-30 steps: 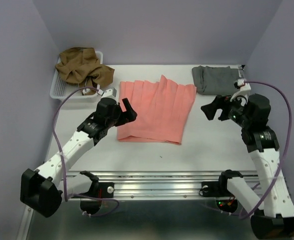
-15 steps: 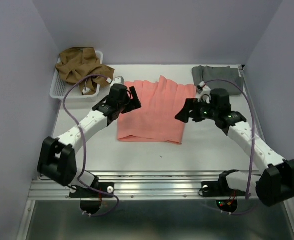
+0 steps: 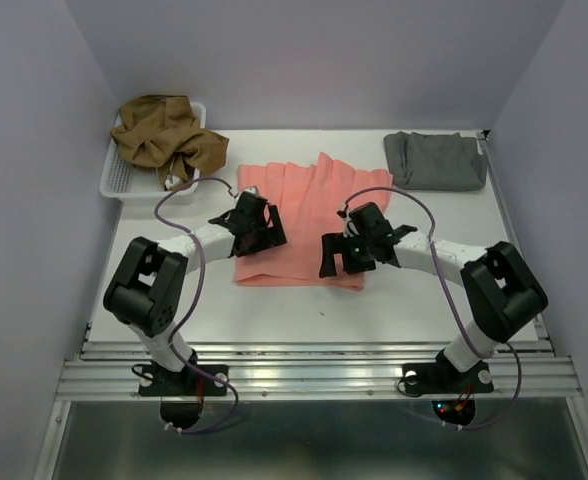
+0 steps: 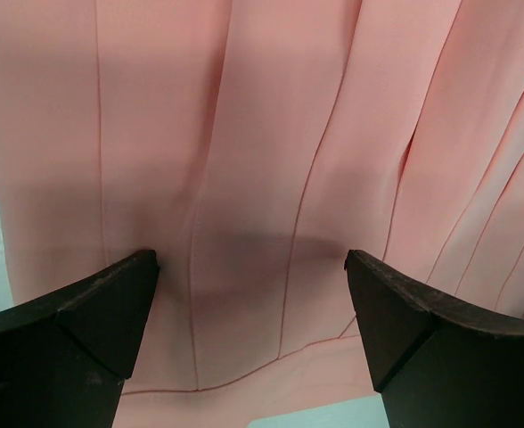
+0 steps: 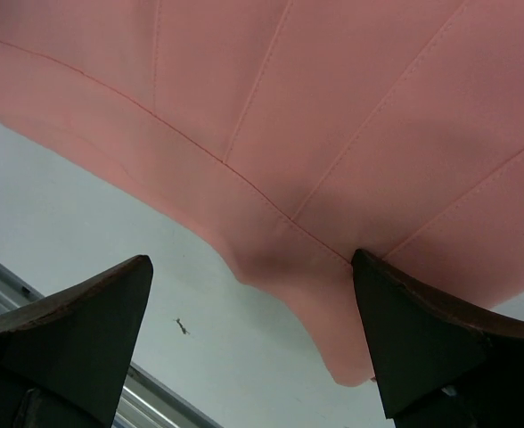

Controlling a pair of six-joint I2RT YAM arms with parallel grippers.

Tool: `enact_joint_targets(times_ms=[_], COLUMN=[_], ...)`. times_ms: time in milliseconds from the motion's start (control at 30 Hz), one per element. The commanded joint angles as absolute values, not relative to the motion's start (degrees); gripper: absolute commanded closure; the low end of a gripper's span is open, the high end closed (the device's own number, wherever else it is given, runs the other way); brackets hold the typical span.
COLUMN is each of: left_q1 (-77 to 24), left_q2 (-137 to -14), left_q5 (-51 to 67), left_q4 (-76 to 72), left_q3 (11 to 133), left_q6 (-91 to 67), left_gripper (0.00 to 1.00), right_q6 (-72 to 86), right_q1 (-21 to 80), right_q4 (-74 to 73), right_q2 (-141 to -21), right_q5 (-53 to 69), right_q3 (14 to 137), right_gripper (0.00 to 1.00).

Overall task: Fold and stack the skirts
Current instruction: Flatten the skirt out

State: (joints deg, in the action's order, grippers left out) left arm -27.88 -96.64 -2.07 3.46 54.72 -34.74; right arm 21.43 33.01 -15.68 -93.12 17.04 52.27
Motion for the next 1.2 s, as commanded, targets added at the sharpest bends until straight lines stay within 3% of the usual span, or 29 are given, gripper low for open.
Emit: enact_joint_targets(times_ms=[0, 267, 467, 633, 833, 1167], left_q1=[-27.95, -27.95, -28.04, -32.16, -35.42, -36.21], left_q2=[-92.82, -87.72, -86.49, -79.57, -70.24, -72.86], left_q5=[-0.26, -2.54, -3.17, -0.87, -3.87, 2.69], left_q4=[2.81, 6.41, 9.22, 11.77, 15.03, 9.07], left_q3=[48.26, 42.98, 42.63, 46.13, 47.02, 37.72], left_q6=[-37.35, -41.21, -40.52, -38.15, -38.85, -41.22], left_gripper=[0.01, 0.01, 0.01, 0.01, 0.01, 0.01], right_q6=[25.31, 34.17, 34.99, 28.14, 26.98, 28.65], right_q1=[33.75, 33.75, 33.75, 33.75, 33.75, 33.75], right_q4=[-18.35, -27.77, -35.67, -34.02, -34.28, -22.16], right_q2=[-91.94, -81.58, -76.73, -71.3, -66.97, -73.56], right_q5=[8.37, 0.27, -7.81, -0.54, -3.78, 11.85], right_q3=[48.53, 37.27, 38.66, 44.28, 50.71, 45.45], right_gripper=[0.0, 0.0, 0.0, 0.0, 0.0, 0.0])
